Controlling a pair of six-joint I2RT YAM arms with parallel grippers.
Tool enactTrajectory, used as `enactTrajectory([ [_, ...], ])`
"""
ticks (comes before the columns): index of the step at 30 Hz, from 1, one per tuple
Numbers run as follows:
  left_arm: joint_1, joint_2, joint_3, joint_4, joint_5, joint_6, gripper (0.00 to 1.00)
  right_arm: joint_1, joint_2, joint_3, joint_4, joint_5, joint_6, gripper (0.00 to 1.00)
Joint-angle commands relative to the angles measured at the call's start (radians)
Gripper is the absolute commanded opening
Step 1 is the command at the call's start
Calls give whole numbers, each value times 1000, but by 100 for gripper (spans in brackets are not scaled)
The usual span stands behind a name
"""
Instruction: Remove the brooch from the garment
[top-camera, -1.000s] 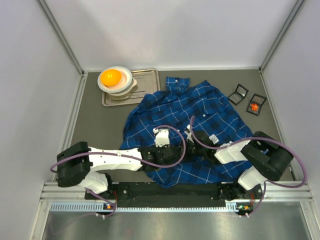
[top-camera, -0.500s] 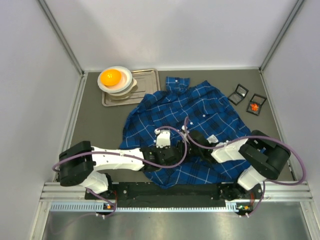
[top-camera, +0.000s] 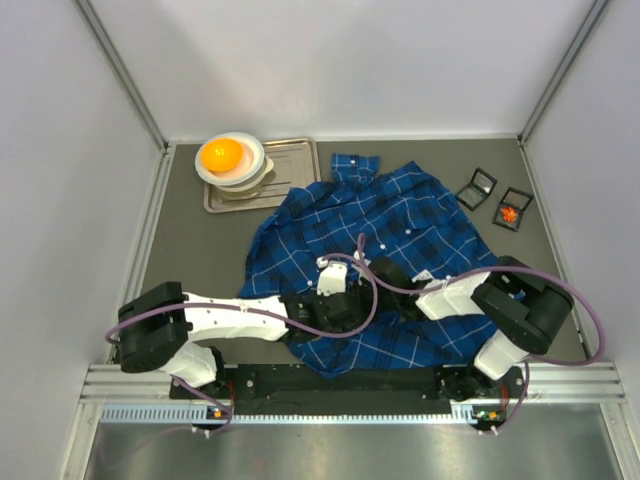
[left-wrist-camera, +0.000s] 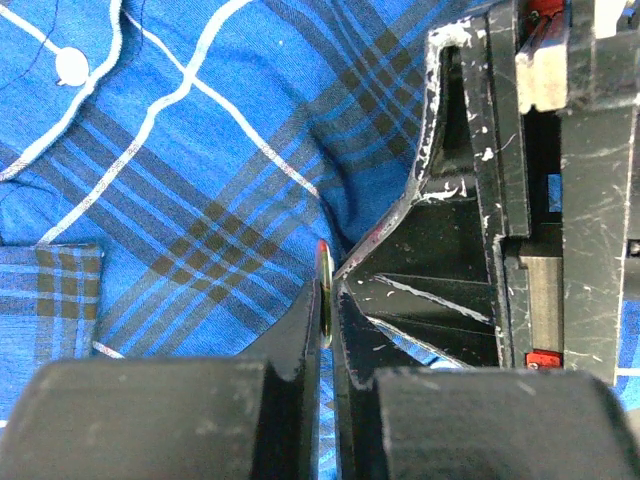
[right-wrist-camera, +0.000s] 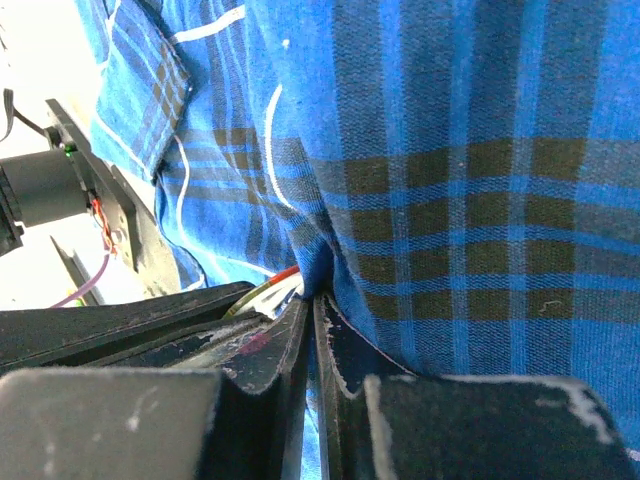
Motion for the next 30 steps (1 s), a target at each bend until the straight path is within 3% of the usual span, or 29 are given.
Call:
enactTrajectory([
  [1,-15,37,5,179,185,-32,0,24,7,76,72,-15,-45,7],
  [6,-15,61,0,160,249,-80,0,24,7,78,99,-6,-37,6],
  [10,-15,78,0,133,295,-102,0,24,-4,38,217,5,9,5],
  [21,-16,207,109,-122,421,-51,0,44,-31,-17,331,23,25,5],
  [27,-13,176,33,-105,413,-77,0,44,-80,-112,453,69,102,6],
  [30,-12,167,-10,-70,419,-106,0,44,-82,-180,616,89,166,10],
])
